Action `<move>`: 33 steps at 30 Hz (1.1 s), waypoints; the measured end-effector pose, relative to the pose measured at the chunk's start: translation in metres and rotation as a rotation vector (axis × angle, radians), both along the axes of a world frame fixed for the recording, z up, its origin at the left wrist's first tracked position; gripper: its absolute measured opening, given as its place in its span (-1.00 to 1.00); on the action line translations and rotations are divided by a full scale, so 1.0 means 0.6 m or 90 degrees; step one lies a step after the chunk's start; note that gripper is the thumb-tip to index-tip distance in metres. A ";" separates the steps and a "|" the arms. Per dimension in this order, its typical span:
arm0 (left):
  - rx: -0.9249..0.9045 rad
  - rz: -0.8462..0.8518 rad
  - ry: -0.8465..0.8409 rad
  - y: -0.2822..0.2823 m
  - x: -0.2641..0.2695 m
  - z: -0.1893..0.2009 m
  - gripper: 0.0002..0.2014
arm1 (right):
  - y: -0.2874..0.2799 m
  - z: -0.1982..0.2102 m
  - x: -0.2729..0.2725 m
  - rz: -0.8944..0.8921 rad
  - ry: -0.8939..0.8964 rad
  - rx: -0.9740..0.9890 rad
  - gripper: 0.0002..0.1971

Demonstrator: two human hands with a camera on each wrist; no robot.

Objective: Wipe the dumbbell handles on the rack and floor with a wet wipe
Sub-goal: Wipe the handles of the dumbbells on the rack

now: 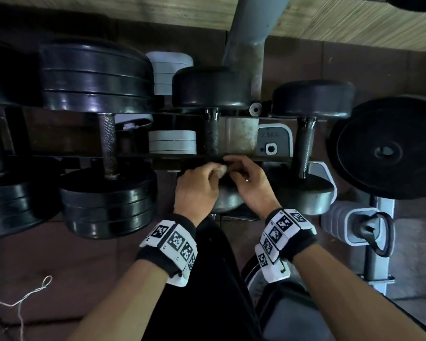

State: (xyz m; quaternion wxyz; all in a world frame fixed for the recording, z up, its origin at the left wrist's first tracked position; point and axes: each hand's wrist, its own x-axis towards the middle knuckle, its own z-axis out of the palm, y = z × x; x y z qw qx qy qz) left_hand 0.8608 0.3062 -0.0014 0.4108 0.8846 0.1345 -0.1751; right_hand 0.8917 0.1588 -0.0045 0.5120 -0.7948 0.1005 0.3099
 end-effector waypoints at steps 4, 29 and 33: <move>-0.124 0.166 -0.001 0.014 -0.010 -0.019 -0.88 | -0.015 -0.006 0.010 0.081 0.034 0.027 -0.74; 0.058 0.276 -0.165 -0.028 -0.007 -0.063 -0.72 | 0.056 -0.077 0.161 -0.084 -0.094 -0.056 -0.86; 0.067 0.274 -0.162 -0.030 -0.007 -0.062 -0.74 | 0.061 -0.063 0.142 -0.086 -0.235 -0.116 -0.84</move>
